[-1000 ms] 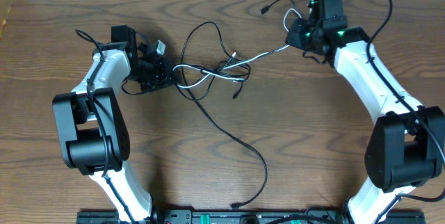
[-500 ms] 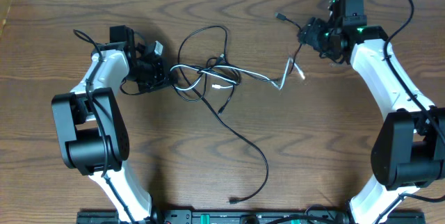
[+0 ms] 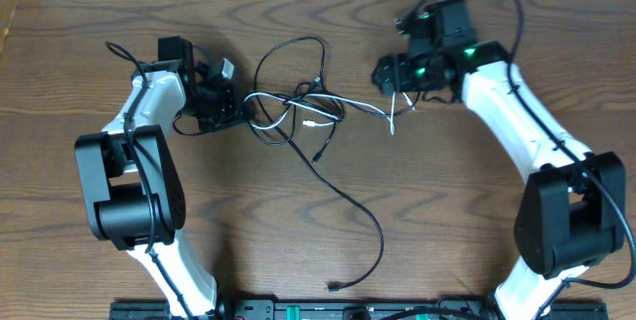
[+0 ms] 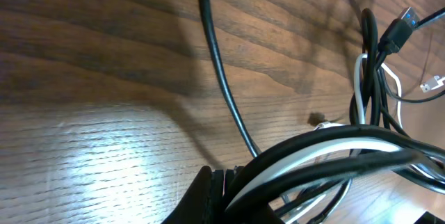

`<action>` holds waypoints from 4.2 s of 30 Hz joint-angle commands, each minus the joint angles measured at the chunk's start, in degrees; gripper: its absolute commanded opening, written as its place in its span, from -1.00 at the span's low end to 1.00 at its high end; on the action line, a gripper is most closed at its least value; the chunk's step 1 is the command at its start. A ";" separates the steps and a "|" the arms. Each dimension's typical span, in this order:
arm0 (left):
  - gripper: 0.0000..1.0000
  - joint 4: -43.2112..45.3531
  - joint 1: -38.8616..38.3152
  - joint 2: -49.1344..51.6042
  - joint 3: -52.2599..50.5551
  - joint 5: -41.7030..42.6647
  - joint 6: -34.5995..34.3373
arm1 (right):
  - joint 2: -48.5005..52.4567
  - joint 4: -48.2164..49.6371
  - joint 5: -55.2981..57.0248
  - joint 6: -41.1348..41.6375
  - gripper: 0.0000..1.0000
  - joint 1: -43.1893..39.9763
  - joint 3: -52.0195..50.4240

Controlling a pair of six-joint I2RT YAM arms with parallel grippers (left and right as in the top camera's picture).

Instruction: Untangle cables

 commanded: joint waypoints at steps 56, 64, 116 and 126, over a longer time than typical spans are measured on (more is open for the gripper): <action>0.33 -6.25 -2.64 -0.87 1.03 -0.28 -3.63 | 5.86 23.69 0.02 -16.57 -0.74 14.73 -9.51; 0.34 -4.22 -2.38 -7.56 1.18 -0.31 -8.55 | 5.84 30.67 0.02 -5.44 -0.98 14.34 -9.49; 0.18 28.63 -14.05 -0.52 -0.85 -18.08 -65.70 | 5.84 39.54 -22.71 14.71 -0.98 9.27 -9.51; -0.53 29.68 -14.03 1.20 -0.85 -15.98 -62.45 | 5.84 39.39 -22.71 14.56 -0.98 9.27 -9.51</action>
